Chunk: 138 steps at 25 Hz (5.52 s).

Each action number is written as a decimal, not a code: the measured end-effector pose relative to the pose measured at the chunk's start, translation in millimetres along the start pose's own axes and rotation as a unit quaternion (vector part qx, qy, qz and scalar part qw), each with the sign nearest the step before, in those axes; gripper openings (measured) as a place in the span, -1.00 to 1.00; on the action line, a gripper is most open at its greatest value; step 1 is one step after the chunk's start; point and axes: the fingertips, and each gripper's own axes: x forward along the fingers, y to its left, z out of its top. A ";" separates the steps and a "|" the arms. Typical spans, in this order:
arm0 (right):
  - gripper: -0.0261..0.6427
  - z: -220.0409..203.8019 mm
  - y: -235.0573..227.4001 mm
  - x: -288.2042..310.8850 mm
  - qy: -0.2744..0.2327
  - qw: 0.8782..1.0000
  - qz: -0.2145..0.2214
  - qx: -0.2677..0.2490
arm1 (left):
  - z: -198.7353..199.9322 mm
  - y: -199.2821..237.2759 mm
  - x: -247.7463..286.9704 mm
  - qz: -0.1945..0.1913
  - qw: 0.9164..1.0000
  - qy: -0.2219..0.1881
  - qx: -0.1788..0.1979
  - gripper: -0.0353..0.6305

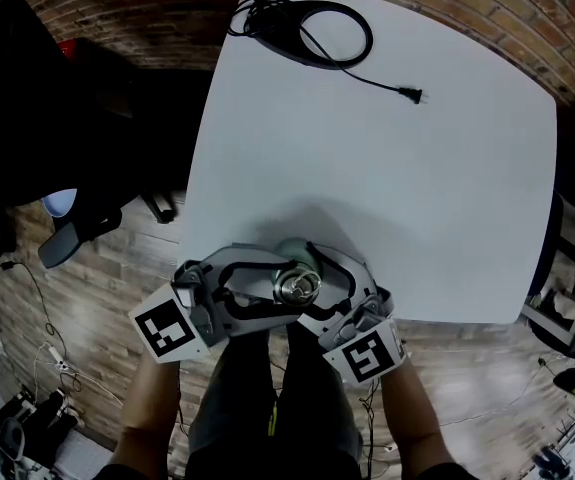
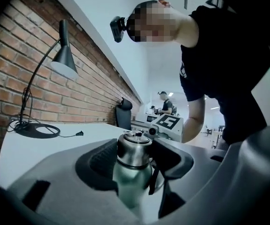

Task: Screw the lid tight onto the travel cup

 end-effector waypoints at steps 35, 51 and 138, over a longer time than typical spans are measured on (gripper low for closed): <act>0.12 0.2 -1.5 -0.2 -0.021 0.998 -0.053 0.020 | 7.5 10.9 7.7 0.215 0.976 0.022 0.022 -0.10; 0.12 -0.7 -1.7 0.2 -0.022 0.998 -0.060 0.029 | 6.2 3.2 11.9 0.029 0.999 0.020 0.020 -0.09; 0.11 1.4 14.2 -53.9 0.089 0.987 -0.123 0.057 | 8.0 7.0 2.2 0.050 0.998 -0.025 -0.023 0.07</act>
